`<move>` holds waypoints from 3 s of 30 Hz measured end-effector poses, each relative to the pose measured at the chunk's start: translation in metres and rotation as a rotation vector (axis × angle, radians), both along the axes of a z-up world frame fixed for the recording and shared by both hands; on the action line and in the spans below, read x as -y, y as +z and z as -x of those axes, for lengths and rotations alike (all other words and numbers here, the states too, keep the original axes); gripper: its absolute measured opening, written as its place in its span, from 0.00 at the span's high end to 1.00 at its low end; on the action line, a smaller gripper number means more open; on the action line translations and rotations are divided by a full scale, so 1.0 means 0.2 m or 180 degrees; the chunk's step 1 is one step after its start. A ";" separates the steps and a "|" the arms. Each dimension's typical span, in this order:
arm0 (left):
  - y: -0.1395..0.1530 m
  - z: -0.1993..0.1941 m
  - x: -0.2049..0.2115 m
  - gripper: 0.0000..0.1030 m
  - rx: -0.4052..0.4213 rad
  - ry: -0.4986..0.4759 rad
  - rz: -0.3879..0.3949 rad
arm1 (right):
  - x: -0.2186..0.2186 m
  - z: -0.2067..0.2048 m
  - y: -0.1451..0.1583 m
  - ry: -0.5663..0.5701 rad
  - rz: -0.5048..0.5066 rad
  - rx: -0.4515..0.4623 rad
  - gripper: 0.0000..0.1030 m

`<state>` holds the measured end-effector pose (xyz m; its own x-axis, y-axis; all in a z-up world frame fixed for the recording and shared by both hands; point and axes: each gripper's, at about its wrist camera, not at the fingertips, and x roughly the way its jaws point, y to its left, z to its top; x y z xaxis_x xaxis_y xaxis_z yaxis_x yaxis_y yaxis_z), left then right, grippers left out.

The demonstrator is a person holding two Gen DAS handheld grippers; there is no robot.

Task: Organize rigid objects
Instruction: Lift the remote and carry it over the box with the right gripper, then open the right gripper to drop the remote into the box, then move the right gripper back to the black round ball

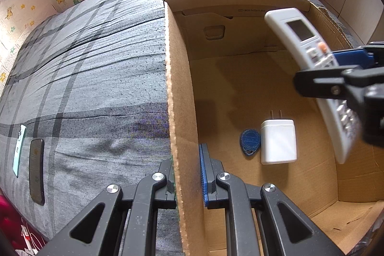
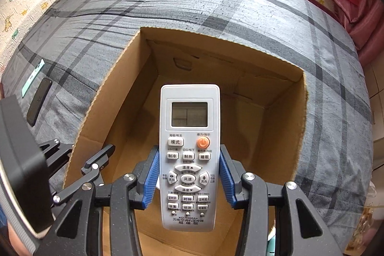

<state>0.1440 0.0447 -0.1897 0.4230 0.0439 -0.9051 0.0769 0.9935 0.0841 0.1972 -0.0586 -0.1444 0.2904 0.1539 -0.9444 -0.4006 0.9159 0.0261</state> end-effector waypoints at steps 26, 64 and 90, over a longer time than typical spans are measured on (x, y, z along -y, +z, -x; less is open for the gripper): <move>-0.01 0.00 0.00 0.87 0.0001 -0.0005 -0.0001 | -0.03 -0.08 -0.17 -0.0021 0.0293 -0.0279 0.52; -0.01 0.00 0.00 0.87 -0.0003 -0.0016 -0.0037 | 0.10 0.02 0.10 -0.0312 0.0018 0.0199 0.19; 0.00 0.01 0.02 0.87 0.0001 -0.0010 -0.0064 | 0.84 0.22 0.35 -0.1040 0.0240 0.0586 0.00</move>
